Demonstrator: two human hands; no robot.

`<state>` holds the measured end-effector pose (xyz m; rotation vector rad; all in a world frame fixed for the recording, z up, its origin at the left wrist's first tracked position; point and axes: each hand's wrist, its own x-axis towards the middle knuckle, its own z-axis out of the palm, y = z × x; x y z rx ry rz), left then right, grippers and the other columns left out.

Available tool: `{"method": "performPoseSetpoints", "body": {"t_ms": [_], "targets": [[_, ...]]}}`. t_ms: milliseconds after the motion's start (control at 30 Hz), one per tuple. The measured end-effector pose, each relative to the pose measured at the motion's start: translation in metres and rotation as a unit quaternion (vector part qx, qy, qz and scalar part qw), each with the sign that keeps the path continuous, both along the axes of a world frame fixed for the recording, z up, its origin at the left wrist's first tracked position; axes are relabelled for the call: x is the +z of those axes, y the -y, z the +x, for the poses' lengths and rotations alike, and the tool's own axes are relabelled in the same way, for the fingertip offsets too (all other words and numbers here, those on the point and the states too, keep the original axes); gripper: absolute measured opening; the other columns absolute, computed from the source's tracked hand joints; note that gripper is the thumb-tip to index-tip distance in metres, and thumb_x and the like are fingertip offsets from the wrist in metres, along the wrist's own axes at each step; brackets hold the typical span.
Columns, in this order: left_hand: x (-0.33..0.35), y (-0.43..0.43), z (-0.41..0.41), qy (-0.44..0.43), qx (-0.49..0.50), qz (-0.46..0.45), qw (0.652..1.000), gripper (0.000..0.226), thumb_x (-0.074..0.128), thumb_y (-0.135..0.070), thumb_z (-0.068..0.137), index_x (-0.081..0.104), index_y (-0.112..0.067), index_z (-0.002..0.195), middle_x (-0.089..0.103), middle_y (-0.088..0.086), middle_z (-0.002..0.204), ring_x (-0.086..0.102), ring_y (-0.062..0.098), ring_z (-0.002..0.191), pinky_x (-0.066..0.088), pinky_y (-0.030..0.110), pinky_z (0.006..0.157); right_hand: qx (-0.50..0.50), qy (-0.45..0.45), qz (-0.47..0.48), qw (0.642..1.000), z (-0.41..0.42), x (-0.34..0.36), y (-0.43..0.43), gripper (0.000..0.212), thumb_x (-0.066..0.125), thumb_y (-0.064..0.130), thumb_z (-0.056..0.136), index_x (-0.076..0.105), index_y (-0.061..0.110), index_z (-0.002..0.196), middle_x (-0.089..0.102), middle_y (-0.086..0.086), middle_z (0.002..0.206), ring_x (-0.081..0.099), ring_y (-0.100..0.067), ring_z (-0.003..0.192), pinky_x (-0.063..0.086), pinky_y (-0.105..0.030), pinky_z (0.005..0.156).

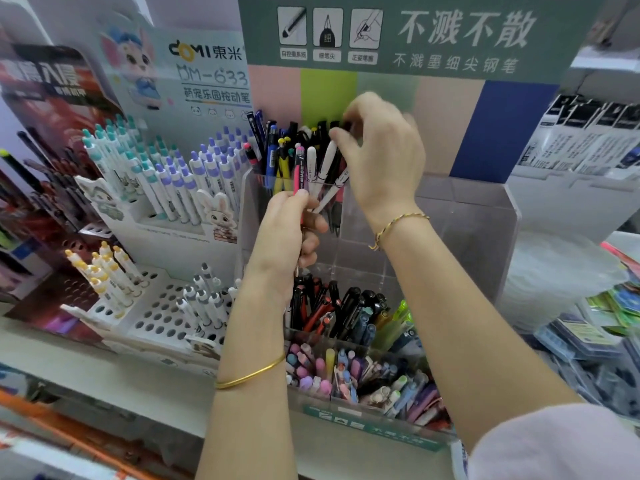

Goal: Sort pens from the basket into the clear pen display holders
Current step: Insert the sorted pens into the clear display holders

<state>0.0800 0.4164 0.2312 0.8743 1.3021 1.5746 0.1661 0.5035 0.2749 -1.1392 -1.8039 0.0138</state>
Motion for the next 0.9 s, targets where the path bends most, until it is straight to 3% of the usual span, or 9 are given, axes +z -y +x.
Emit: {"method": "performPoseSetpoints", "body": {"t_ms": [133,267,367,467,567,667,733,833,900], "targets": [[0.002,-0.001,0.003,-0.008,-0.014,0.015,1.000,0.019,0.033,-0.010,0.097,0.049,-0.012,0.089,0.054,-0.003,0.060,0.036,0.009,0.046,0.025,0.024,0.044,-0.033,0.011,-0.025,0.999,0.008,-0.004,-0.002,0.029,0.049,0.035,0.098,0.070,0.015,0.097,0.054,-0.008,0.108,0.048,-0.027,0.098,0.027,-0.028,0.067],[0.001,-0.002,0.008,-0.052,-0.026,0.022,0.998,0.020,0.037,-0.009,0.099,0.055,-0.014,0.095,0.055,-0.004,0.067,0.042,0.008,0.053,0.033,0.024,0.052,0.046,-0.153,-0.021,0.987,0.025,-0.004,0.003,0.028,0.049,0.005,0.089,0.069,0.013,0.107,0.060,-0.004,0.102,0.055,-0.013,0.086,0.042,-0.021,0.077],[-0.002,-0.004,0.011,-0.072,-0.042,0.031,0.996,0.020,0.040,-0.011,0.101,0.059,-0.017,0.099,0.055,-0.004,0.070,0.044,0.008,0.056,0.036,0.021,0.052,0.163,-0.222,-0.138,0.951,0.034,-0.004,0.018,0.014,0.057,0.008,0.089,0.069,0.016,0.092,0.065,0.007,0.084,0.056,-0.003,0.070,0.042,-0.014,0.062],[-0.004,-0.005,0.014,-0.081,-0.063,0.042,0.994,0.021,0.044,-0.011,0.100,0.062,-0.020,0.098,0.056,-0.005,0.069,0.045,0.008,0.059,0.038,0.020,0.052,0.244,-0.195,-0.212,0.926,0.032,-0.008,0.024,0.007,0.067,0.011,0.086,0.068,0.010,0.093,0.070,-0.003,0.083,0.063,-0.010,0.067,0.044,-0.013,0.053],[-0.006,-0.006,0.012,-0.077,-0.040,0.020,0.996,0.019,0.047,-0.009,0.099,0.064,-0.017,0.101,0.060,-0.002,0.074,0.052,0.010,0.064,0.046,0.019,0.058,0.215,-0.280,-0.130,0.926,0.033,-0.005,0.019,0.011,0.065,0.007,0.084,0.064,0.013,0.093,0.067,-0.003,0.082,0.063,-0.014,0.071,0.046,-0.016,0.054],[-0.009,-0.007,0.003,-0.049,0.057,-0.018,0.997,0.021,0.049,-0.005,0.096,0.057,-0.010,0.115,0.064,0.004,0.088,0.058,0.009,0.067,0.051,0.020,0.065,0.156,-0.370,-0.028,0.915,0.037,0.006,0.015,0.010,0.061,0.011,0.087,0.059,0.018,0.094,0.066,-0.006,0.087,0.067,-0.023,0.078,0.053,-0.029,0.060],[-0.009,-0.007,0.000,-0.029,0.088,-0.023,0.995,0.025,0.047,-0.003,0.096,0.052,-0.009,0.119,0.063,0.006,0.090,0.057,0.009,0.066,0.051,0.020,0.064,0.133,-0.344,0.010,0.929,0.033,0.007,0.015,0.011,0.060,0.010,0.088,0.059,0.017,0.096,0.062,0.005,0.085,0.066,-0.019,0.079,0.056,-0.036,0.065],[-0.007,-0.006,0.002,-0.033,0.078,-0.027,0.996,0.024,0.046,-0.003,0.096,0.051,-0.010,0.118,0.062,0.005,0.090,0.057,0.010,0.068,0.052,0.023,0.066,0.118,-0.286,0.055,0.949,0.021,0.002,0.017,0.015,0.061,0.008,0.087,0.063,0.006,0.101,0.055,0.016,0.084,0.059,-0.006,0.078,0.054,-0.028,0.073],[-0.005,-0.005,0.003,-0.033,0.069,-0.027,0.997,0.022,0.047,-0.003,0.096,0.051,-0.011,0.116,0.062,0.005,0.090,0.057,0.011,0.068,0.051,0.023,0.065,0.107,-0.250,0.089,0.958,0.013,0.000,0.016,0.017,0.063,0.007,0.086,0.063,0.002,0.102,0.055,0.014,0.082,0.056,-0.005,0.077,0.051,-0.023,0.073]]}}
